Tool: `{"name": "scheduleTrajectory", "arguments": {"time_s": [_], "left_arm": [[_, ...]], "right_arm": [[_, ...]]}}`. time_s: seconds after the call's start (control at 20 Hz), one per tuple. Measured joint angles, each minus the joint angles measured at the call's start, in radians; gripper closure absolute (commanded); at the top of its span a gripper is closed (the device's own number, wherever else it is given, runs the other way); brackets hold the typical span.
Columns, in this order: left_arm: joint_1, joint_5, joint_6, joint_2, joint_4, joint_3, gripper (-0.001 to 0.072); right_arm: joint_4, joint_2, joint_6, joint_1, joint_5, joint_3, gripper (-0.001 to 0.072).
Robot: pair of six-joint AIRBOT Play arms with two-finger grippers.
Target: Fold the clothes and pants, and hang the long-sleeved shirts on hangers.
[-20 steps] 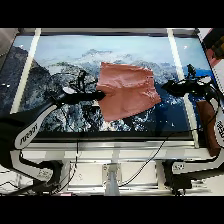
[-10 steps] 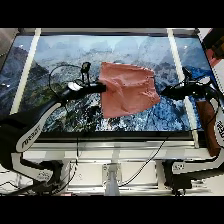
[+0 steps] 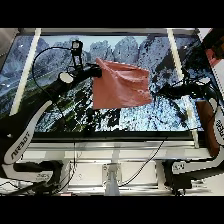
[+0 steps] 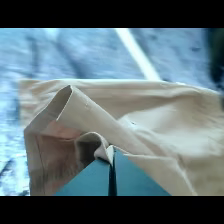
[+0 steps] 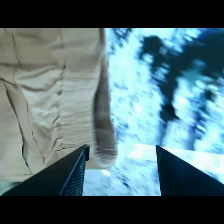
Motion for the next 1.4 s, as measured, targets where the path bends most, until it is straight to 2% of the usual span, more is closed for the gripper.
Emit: {"name": "scheduleTrajectory", "arguments": {"time_s": [0.25, 0.45, 0.65, 0.85, 1.05, 1.25, 1.4], "left_arm": [[0.001, 0.073, 0.005, -0.109, 0.027, 0.002, 0.0690], [0.001, 0.114, 0.007, -0.150, 0.034, 0.002, 0.0690], [0.001, 0.131, 0.007, -0.161, 0.037, 0.002, 0.0689], [0.001, 0.137, 0.007, -0.164, 0.037, 0.002, 0.0689], [0.001, 0.139, 0.007, -0.164, 0.038, 0.002, 0.0689], [0.001, 0.140, 0.007, -0.164, 0.038, 0.002, 0.0689], [0.001, 0.140, 0.007, -0.164, 0.038, 0.002, 0.0690]], "right_arm": [[0.188, -0.045, -0.015, 0.014, -0.034, 0.000, 0.0249], [0.242, -0.090, -0.029, 0.085, -0.101, 0.008, 0.0261], [0.185, -0.157, -0.005, 0.171, -0.159, 0.087, 0.0258], [0.025, -0.229, 0.113, 0.211, -0.173, 0.229, 0.0258], [-0.064, -0.280, 0.197, 0.198, -0.117, 0.319, 0.0258], [0.006, -0.343, 0.198, 0.173, 0.006, 0.348, 0.0259], [0.097, -0.394, 0.169, 0.170, 0.090, 0.354, 0.0356]]}}
